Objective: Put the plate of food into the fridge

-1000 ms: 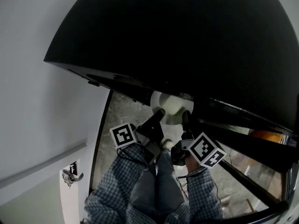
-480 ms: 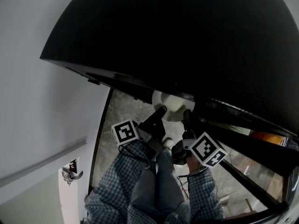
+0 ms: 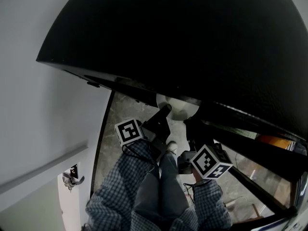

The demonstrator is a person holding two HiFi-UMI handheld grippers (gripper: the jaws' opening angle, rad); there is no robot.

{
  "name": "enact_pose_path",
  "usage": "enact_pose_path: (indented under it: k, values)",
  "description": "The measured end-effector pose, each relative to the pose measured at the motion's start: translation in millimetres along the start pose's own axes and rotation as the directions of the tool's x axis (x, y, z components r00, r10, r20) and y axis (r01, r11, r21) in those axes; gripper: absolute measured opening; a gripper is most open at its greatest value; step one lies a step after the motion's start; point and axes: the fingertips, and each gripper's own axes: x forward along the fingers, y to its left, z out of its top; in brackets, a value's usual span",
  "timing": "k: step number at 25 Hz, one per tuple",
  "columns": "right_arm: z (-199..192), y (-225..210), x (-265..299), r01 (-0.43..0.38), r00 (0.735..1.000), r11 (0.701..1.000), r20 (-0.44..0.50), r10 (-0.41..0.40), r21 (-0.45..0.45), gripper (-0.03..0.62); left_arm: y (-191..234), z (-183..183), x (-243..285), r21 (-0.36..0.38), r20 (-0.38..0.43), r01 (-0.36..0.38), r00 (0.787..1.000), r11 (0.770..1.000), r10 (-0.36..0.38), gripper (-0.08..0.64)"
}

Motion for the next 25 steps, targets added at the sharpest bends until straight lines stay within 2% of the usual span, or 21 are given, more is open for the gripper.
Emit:
enact_pose_path:
  k: [2,3,4,5,8,9,11,13,15,17,19,21,23,25]
  values:
    - [-0.1,4.7,-4.4,0.000,1.000,0.992,-0.002,-0.001,-0.128,0.077,0.4,0.6,1.5,-0.004,0.002,-0.002,1.000,1.000,0.002,0.044]
    - [0.7,8.4,-6.2,0.003,1.000,0.974,0.001,-0.003,-0.228,0.077,0.7,1.0,2.1,-0.006,0.003,-0.002,1.000,1.000,0.002,0.044]
    - [1.6,12.4,-7.6,0.010,1.000,0.938,0.003,-0.009,-0.346,0.077,1.2,1.5,2.6,-0.007,0.004,-0.002,1.000,1.000,0.002,0.044]
    - [1.6,16.4,-8.5,0.017,1.000,0.884,0.000,-0.019,-0.468,0.077,1.8,1.8,3.0,-0.009,0.004,-0.001,1.000,1.000,0.001,0.044]
    - [-4.1,29.6,-5.9,0.024,0.998,0.660,-0.024,-0.063,-0.751,0.077,3.2,2.4,4.4,-0.021,0.002,0.001,1.000,1.000,-0.001,0.044]
    - [-7.7,31.7,-3.8,0.023,0.996,0.578,-0.032,-0.084,-0.816,0.077,3.5,2.5,4.9,-0.027,0.001,0.001,1.000,1.000,-0.001,0.044]
    - [-17.4,30.8,0.5,0.010,0.990,0.394,-0.046,-0.131,-0.919,0.077,3.8,2.8,5.6,-0.032,-0.001,0.002,1.000,0.999,-0.002,0.044]
    - [-26.8,31.8,4.0,-0.019,0.987,0.207,-0.051,-0.152,-0.978,0.077,4.0,3.0,5.9,-0.027,-0.006,0.003,1.000,1.000,-0.003,0.044]
    - [-34.9,35.0,6.9,-0.043,0.986,0.036,-0.048,-0.158,-0.998,0.077,3.6,3.0,6.6,-0.024,-0.011,0.005,1.000,1.000,-0.005,0.044]
    - [-40.9,38.2,10.2,-0.059,0.986,-0.101,-0.042,-0.164,-0.993,0.077,2.7,3.3,7.5,-0.026,-0.014,0.007,1.000,1.000,-0.007,0.044]
    - [-45.2,40.3,14.8,-0.070,0.985,-0.191,-0.037,-0.170,-0.979,0.077,1.4,4.0,8.4,-0.024,-0.017,0.012,1.000,1.000,-0.012,0.044]
    - [-48.1,40.8,19.3,-0.071,0.984,-0.257,-0.025,-0.176,-0.964,0.077,-0.1,3.5,8.9,-0.020,-0.022,0.018,1.000,1.000,-0.019,0.044]
    - [-49.3,39.9,23.4,-0.061,0.983,-0.305,-0.005,-0.183,-0.951,0.077,-0.2,2.5,9.3,-0.020,-0.028,0.019,0.999,1.000,-0.019,0.044]
    - [-49.7,38.6,27.1,-0.053,0.982,-0.340,0.013,-0.188,-0.939,0.074,0.4,2.9,9.7,-0.019,-0.032,0.015,0.999,1.000,-0.016,0.044]
